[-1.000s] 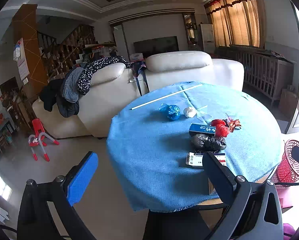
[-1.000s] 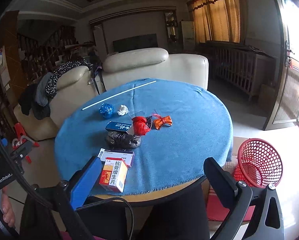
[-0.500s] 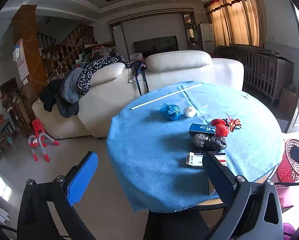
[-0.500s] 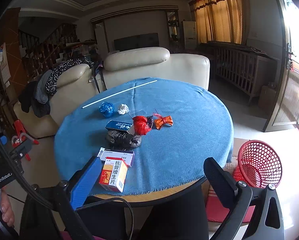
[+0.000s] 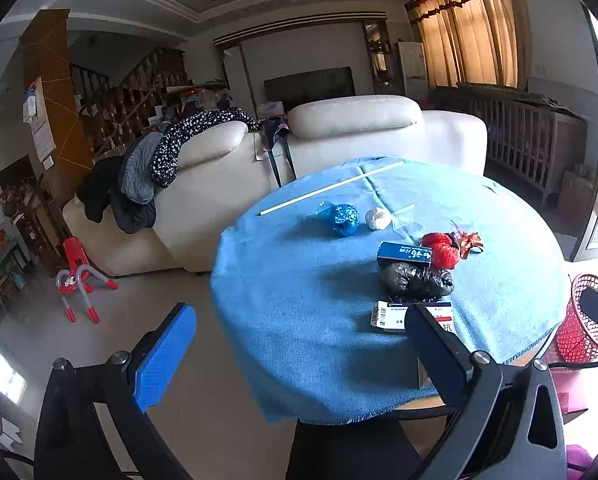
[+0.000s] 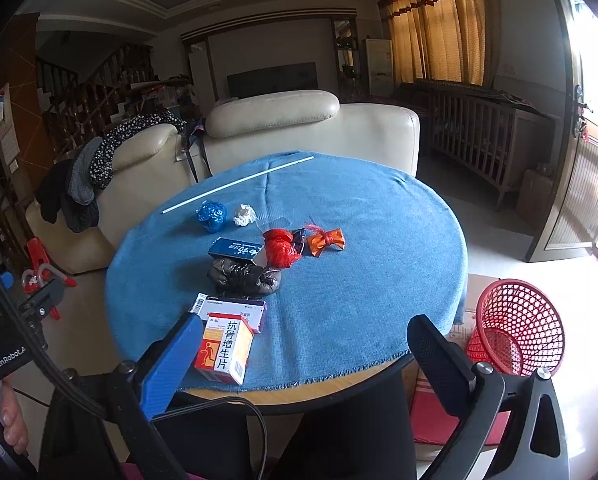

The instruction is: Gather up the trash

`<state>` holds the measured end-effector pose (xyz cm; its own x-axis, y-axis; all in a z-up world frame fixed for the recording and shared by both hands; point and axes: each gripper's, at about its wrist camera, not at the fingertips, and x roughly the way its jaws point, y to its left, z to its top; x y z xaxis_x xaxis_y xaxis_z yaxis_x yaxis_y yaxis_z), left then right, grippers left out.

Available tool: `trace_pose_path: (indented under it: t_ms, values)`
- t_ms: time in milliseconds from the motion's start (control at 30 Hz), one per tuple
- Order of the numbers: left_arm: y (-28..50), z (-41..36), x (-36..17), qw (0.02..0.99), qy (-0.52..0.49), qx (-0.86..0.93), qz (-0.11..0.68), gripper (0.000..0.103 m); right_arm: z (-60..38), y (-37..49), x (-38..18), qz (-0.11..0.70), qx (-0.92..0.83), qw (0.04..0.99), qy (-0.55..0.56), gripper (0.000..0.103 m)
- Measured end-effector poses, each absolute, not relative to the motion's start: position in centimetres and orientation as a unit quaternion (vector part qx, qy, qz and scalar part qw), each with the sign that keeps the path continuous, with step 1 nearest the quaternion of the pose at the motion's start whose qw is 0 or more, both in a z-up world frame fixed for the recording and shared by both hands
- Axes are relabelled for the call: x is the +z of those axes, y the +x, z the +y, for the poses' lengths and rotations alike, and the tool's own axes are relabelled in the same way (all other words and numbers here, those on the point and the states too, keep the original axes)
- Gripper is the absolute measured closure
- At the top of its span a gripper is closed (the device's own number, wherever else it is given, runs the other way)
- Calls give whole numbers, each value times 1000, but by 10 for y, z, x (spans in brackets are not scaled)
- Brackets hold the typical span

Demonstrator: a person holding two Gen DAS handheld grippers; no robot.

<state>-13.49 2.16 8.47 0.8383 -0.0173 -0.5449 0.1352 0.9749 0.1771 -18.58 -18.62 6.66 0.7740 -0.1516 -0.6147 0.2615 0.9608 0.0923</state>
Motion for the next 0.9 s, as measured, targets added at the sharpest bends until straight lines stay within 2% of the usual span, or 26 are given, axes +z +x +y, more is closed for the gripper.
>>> trace_pose_path:
  t_ms: [333,567,733,800,900]
  values:
    - [-119,6,72,939,116,-70,317,0,-213,-177,62,318,-126,933,109,0]
    - [-78,-26,32,874,110,-205,426,0,-259,-143,49,322,-160,927,103,0]
    - [-51,-50,-2,837,92,-246,480,0,-293,-97,21,359,-131,917,112,0]
    - [-39,-57,-16,822,70,-262,502,0,-306,-74,5,381,-116,908,133,2]
    - [-29,-59,-30,807,49,-270,523,0,-321,-38,-18,407,-97,895,155,13]
